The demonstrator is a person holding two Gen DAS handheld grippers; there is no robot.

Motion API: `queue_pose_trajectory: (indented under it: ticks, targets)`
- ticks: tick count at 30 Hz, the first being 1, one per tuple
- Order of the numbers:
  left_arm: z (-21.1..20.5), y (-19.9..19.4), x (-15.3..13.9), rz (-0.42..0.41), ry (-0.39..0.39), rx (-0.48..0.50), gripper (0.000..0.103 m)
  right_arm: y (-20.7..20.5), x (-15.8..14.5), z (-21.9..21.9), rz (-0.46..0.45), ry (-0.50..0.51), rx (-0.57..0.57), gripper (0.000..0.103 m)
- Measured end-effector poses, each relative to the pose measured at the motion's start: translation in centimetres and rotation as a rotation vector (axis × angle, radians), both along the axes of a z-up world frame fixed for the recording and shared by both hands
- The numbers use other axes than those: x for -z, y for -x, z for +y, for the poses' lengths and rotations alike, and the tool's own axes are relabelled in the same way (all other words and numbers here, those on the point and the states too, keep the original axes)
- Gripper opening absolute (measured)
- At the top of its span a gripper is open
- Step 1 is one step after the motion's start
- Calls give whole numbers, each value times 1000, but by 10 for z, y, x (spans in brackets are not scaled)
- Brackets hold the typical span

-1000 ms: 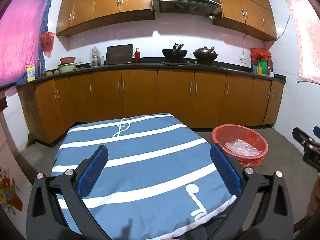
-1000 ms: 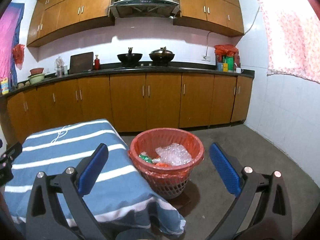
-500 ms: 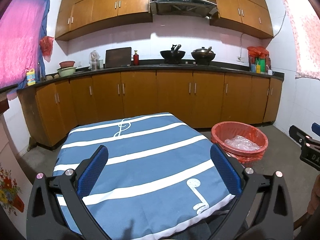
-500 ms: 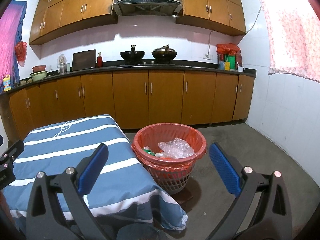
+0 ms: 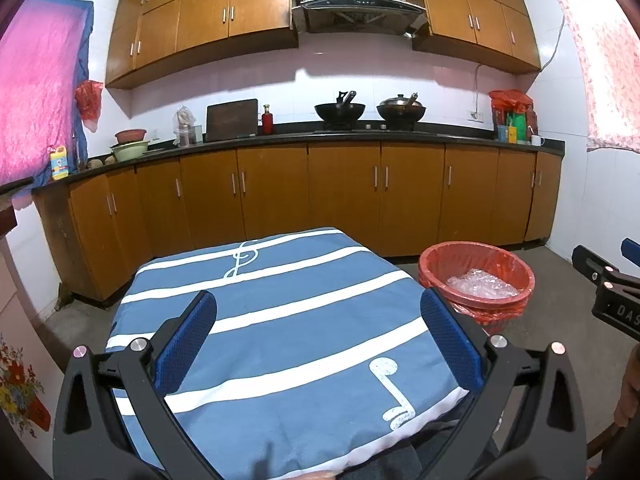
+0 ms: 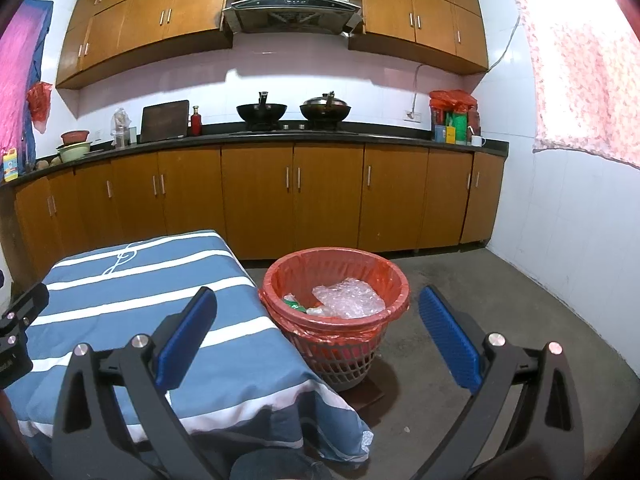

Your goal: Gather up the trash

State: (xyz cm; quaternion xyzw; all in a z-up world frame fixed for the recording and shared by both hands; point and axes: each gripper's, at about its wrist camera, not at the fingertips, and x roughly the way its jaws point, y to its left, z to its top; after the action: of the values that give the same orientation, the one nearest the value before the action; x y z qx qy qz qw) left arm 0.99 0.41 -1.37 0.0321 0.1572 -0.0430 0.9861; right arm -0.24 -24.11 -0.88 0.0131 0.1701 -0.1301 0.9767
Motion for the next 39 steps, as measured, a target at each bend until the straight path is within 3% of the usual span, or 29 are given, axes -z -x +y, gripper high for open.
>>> queue_pose_trajectory:
  ticks: [39]
  targets:
    - [-3,0,0,1,5,-2,101,0,1,-6,0,-9,5,99]
